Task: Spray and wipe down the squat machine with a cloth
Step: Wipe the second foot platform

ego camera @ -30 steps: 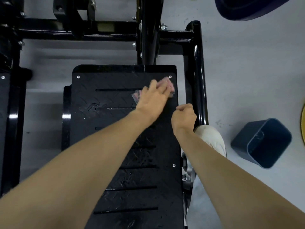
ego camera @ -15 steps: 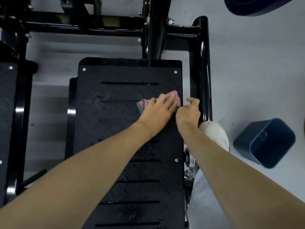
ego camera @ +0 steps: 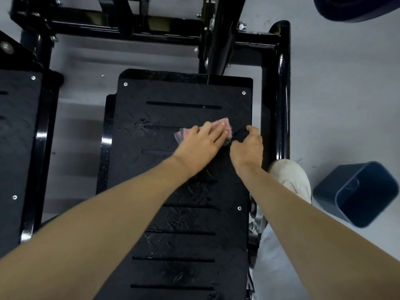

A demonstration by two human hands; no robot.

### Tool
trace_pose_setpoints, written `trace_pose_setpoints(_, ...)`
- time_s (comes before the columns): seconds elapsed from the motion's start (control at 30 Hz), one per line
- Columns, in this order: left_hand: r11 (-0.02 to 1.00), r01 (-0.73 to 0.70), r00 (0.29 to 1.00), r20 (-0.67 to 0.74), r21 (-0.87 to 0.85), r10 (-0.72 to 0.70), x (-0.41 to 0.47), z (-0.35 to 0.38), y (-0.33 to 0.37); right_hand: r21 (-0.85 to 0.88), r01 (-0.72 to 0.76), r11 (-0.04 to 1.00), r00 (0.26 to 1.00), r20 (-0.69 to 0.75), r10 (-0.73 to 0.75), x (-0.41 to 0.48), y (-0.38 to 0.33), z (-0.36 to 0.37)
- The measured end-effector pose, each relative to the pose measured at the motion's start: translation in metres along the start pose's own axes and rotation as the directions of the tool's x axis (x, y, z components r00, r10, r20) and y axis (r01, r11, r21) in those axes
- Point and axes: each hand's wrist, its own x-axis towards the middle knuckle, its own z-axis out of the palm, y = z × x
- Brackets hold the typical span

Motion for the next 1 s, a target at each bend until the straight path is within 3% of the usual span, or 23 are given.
trace_pose_setpoints(0.07, 0.998, 0.023, 0.999, 0.021, 0.057, -0.024, -0.009, 0.004, -0.024, -0.032, 0.019, 0.999, 1.0, 0.008, -0.019, -0.001, 0.002, 0.001)
trace_pose_setpoints(0.17, 0.936, 0.352, 0.935, 0.049, -0.026, -0.35, -0.02, 0.008, -0.05, -0.124, 0.059, 0.991, 0.998, 0.04, -0.055, -0.004, 0.004, 0.002)
trace_pose_setpoints(0.27, 0.866, 0.493, 0.869, 0.097, -0.088, -0.485, -0.019, 0.007, -0.041, -0.246, 0.104, 0.964, 0.994, 0.064, -0.091, -0.01, 0.004, 0.006)
trace_pose_setpoints(0.33, 0.904, 0.417, 0.909, 0.078, -0.099, -0.41, -0.017, 0.006, -0.027, -0.331, 0.152, 0.931, 0.988, 0.07, -0.136, -0.013, 0.002, 0.011)
trace_pose_setpoints(0.4, 0.975, 0.219, 0.976, 0.03, -0.037, -0.218, -0.02, 0.009, -0.021, -0.437, 0.2, 0.877, 0.98, 0.087, -0.179, -0.016, 0.0, 0.017)
trace_pose_setpoints(0.47, 0.996, 0.073, 0.997, 0.033, 0.056, -0.074, -0.03, 0.014, -0.033, -0.507, 0.258, 0.822, 0.966, 0.122, -0.228, -0.018, -0.003, 0.022)
trace_pose_setpoints(0.5, 0.993, 0.09, 0.995, 0.038, 0.072, -0.093, -0.036, 0.017, -0.044, -0.522, 0.283, 0.805, 0.959, 0.143, -0.244, -0.019, -0.004, 0.024)
trace_pose_setpoints(0.57, 0.956, 0.292, 0.955, 0.054, 0.007, -0.292, -0.05, 0.023, -0.066, -0.529, 0.312, 0.789, 0.95, 0.187, -0.25, -0.022, -0.006, 0.029)
trace_pose_setpoints(0.67, 0.805, 0.582, 0.813, 0.104, -0.112, -0.573, -0.062, 0.033, -0.086, -0.53, 0.316, 0.787, 0.948, 0.203, -0.244, -0.027, -0.006, 0.035)
trace_pose_setpoints(0.73, 0.802, 0.586, 0.809, 0.122, -0.113, -0.575, -0.065, 0.036, -0.084, -0.534, 0.317, 0.784, 0.948, 0.212, -0.239, -0.03, -0.004, 0.038)
trace_pose_setpoints(0.83, 0.939, 0.343, 0.937, 0.074, -0.012, -0.341, -0.073, 0.042, -0.087, -0.568, 0.321, 0.758, 0.947, 0.215, -0.239, -0.03, -0.002, 0.037)
trace_pose_setpoints(0.9, 0.971, 0.22, 0.969, 0.095, 0.092, -0.229, -0.087, 0.048, -0.104, -0.585, 0.326, 0.742, 0.945, 0.222, -0.24, -0.031, -0.001, 0.038)
trace_pose_setpoints(0.93, 0.964, 0.247, 0.962, 0.096, 0.1, -0.256, -0.091, 0.05, -0.113, -0.589, 0.324, 0.74, 0.946, 0.219, -0.24, -0.03, -0.001, 0.037)
trace_pose_setpoints(1.0, 0.897, 0.441, 0.893, 0.101, -0.005, -0.439, -0.097, 0.052, -0.124, -0.591, 0.322, 0.739, 0.947, 0.212, -0.242, -0.031, -0.001, 0.038)
